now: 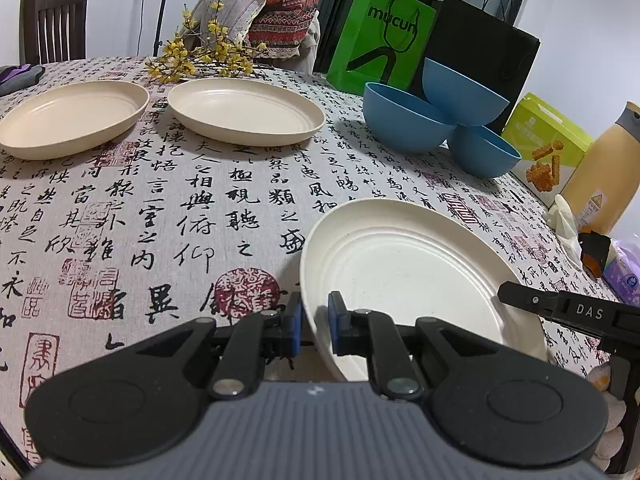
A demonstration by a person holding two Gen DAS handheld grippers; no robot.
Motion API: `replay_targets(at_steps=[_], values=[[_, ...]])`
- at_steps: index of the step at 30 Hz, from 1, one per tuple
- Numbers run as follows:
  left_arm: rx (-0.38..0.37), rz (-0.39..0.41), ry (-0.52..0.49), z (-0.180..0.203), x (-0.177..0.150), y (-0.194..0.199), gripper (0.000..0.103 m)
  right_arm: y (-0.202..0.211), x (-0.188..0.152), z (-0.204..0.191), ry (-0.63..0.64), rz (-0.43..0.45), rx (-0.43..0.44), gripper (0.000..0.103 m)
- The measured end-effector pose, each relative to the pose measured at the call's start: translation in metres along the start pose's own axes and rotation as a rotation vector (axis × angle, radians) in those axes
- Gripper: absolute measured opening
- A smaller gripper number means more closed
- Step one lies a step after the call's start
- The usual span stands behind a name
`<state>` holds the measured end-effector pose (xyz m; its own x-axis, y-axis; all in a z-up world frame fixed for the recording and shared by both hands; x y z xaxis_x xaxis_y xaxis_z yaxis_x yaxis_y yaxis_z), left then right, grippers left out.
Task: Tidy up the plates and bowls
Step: 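Lower the cream plate with both grippers onto the tablecloth, then open both grippers to release the cream plate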
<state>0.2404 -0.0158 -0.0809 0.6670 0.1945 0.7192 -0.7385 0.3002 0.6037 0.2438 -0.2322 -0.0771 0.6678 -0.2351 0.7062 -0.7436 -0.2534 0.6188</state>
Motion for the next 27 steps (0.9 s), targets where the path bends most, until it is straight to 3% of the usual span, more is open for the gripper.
replay_targets(at_steps=[13,15,16,18,19,20,22,24,27], values=[[-0.018,0.009,0.014,-0.002,0.002,0.003,0.016,0.004,-0.001,-0.003,0.039,0.027,-0.004,0.011],[-0.022,0.028,0.01,-0.003,0.004,0.007,0.028,0.009,0.002,-0.005,0.055,0.057,-0.007,0.014],[-0.021,0.043,0.006,-0.004,0.006,0.01,0.046,0.01,0.004,-0.004,0.057,0.069,-0.004,0.017],[-0.012,0.081,-0.003,-0.004,0.009,0.017,0.069,0.013,0.008,-0.004,0.062,0.091,0.005,0.04],[-0.018,0.104,-0.013,-0.004,0.011,0.021,0.077,0.014,0.01,-0.004,0.066,0.103,0.009,0.048],[-0.025,0.123,-0.024,-0.003,0.013,0.025,0.081,0.016,0.011,-0.005,0.073,0.119,0.015,0.062],[-0.034,0.162,-0.043,-0.001,0.016,0.032,0.103,0.019,0.016,-0.006,0.089,0.162,0.033,0.082],[-0.037,0.202,-0.061,0.0,0.02,0.037,0.103,0.021,0.022,-0.007,0.084,0.197,0.058,0.103],[-0.019,0.256,-0.09,0.0,0.026,0.042,0.103,0.017,0.032,-0.006,0.062,0.22,0.078,0.103]])
Point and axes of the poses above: each gripper's, at about its wrist camera, not at the fingertips, and y roughly against the way its jaws point, z to its right, x to its top, the point moved 6 cm from there along -y, roughly the way its jaws point, and after that the axes turned 7 degrees about -x, right-handed, at the moved point
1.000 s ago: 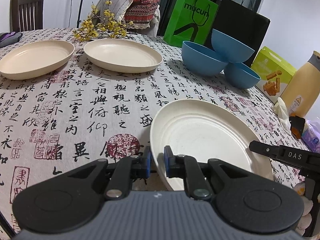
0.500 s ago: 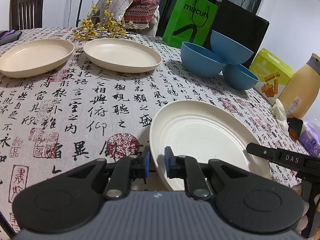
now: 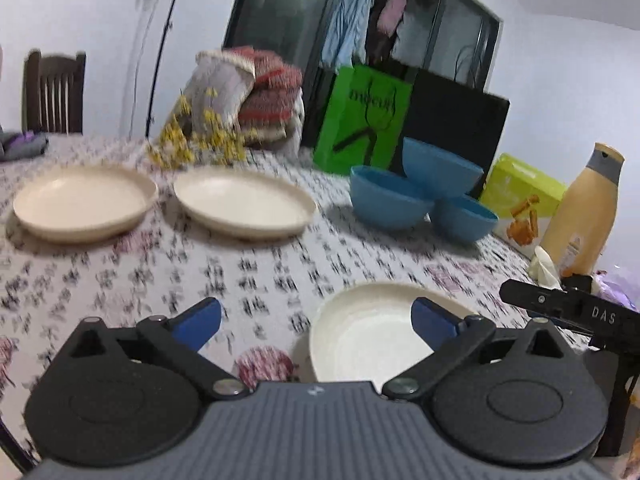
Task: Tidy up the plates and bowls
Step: 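Open both grippers to release the cream plate, then raise both open grippers away from the placed cream plate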
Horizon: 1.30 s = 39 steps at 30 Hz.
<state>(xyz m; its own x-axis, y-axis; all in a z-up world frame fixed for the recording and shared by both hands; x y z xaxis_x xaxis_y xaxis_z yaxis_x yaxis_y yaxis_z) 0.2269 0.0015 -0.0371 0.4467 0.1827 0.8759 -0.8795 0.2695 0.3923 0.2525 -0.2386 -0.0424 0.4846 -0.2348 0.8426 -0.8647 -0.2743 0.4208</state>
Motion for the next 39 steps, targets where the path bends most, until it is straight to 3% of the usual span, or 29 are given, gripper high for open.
replay_targets(at_steps=[7,11,20,39], values=[[0.023,0.052,0.013,-0.016,0.008,-0.008,0.103,-0.022,0.007,0.009,-0.066,0.017,0.011,0.103],[0.033,0.048,0.032,-0.03,-0.002,-0.017,0.103,-0.035,-0.003,0.011,-0.085,-0.031,0.026,0.103],[-0.036,0.049,0.136,-0.044,-0.004,-0.016,0.103,-0.034,-0.005,0.016,-0.132,-0.018,0.087,0.103],[-0.059,0.041,0.17,-0.048,-0.005,-0.017,0.103,-0.039,-0.007,0.025,-0.196,-0.034,0.056,0.103]])
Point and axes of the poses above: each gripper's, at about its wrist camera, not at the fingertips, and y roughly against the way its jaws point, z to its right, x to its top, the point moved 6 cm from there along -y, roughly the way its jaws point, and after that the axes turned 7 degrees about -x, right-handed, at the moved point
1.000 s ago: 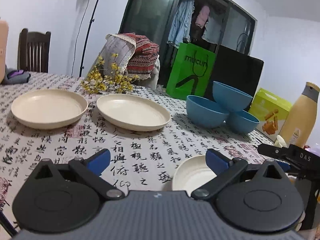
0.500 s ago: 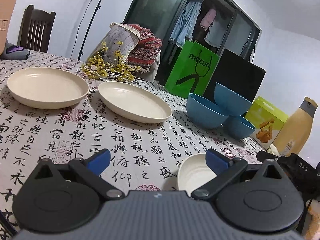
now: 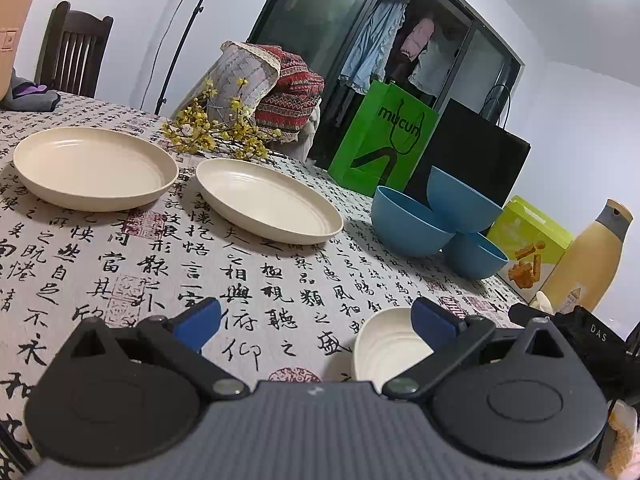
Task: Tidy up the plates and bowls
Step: 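Raise both open grippers away from the placed cream plate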
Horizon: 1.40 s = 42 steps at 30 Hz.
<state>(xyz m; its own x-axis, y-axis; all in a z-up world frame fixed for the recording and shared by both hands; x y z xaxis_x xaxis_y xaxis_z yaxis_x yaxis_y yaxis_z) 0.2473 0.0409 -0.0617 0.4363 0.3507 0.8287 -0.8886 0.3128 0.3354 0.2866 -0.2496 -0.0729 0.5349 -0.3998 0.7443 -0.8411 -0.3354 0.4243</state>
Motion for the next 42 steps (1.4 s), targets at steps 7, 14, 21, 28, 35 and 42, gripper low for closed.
replay_targets(at_steps=[7,14,21,28,35,42], values=[[-0.006,0.0,0.017,-0.0021,0.0005,0.0006,0.103,-0.001,0.0003,0.0004,-0.002,-0.001,-0.004,0.103],[0.001,0.0,0.025,-0.0027,0.0005,0.001,0.103,-0.0007,-0.0002,-0.0001,0.003,0.001,-0.014,0.103],[0.004,-0.002,0.033,-0.0036,0.0002,0.001,0.103,-0.0007,-0.0002,-0.0005,0.007,0.004,-0.016,0.103],[0.01,-0.004,0.036,-0.0042,0.0001,0.0002,0.103,-0.0005,-0.0009,-0.0026,0.023,0.008,-0.021,0.103],[0.018,0.001,0.047,-0.0066,0.0001,0.0021,0.103,0.0019,-0.001,-0.0045,0.04,0.026,-0.03,0.103],[0.03,-0.002,0.057,-0.0083,0.0004,0.0021,0.103,0.0032,-0.0008,-0.0048,0.049,0.035,-0.036,0.103]])
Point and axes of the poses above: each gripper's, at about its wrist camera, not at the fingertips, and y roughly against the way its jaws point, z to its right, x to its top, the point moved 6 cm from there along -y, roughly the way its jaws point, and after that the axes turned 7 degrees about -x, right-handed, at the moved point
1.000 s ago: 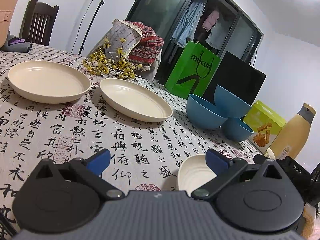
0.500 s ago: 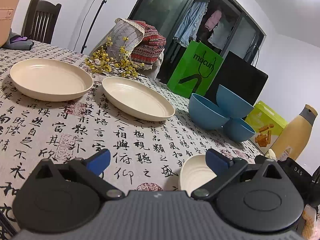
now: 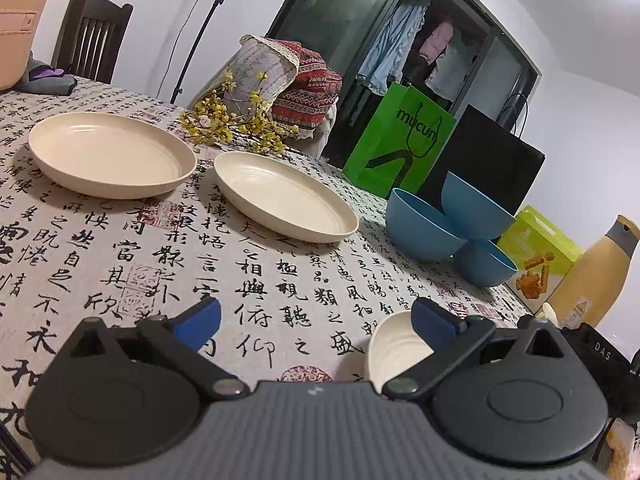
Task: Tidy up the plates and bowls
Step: 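Raise both open grippers away from the placed cream plate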
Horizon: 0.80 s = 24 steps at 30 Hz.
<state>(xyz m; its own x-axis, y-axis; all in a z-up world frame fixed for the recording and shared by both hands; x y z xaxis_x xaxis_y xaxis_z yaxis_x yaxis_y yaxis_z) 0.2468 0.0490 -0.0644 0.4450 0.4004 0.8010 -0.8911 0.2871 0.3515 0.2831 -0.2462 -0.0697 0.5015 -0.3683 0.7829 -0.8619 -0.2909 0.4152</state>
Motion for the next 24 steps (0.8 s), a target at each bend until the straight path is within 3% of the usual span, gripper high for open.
replay_targets(at_steps=[15,20,24], values=[[0.017,-0.006,0.022,-0.004,0.001,0.0,0.103,0.005,0.0,0.0,0.01,0.03,-0.059,0.103],[-0.02,-0.027,0.059,-0.007,0.01,0.004,0.103,0.007,-0.001,-0.013,0.083,0.02,-0.109,0.103],[-0.035,-0.017,0.058,-0.009,0.023,0.015,0.103,0.017,0.006,-0.027,0.073,0.037,-0.064,0.103]])
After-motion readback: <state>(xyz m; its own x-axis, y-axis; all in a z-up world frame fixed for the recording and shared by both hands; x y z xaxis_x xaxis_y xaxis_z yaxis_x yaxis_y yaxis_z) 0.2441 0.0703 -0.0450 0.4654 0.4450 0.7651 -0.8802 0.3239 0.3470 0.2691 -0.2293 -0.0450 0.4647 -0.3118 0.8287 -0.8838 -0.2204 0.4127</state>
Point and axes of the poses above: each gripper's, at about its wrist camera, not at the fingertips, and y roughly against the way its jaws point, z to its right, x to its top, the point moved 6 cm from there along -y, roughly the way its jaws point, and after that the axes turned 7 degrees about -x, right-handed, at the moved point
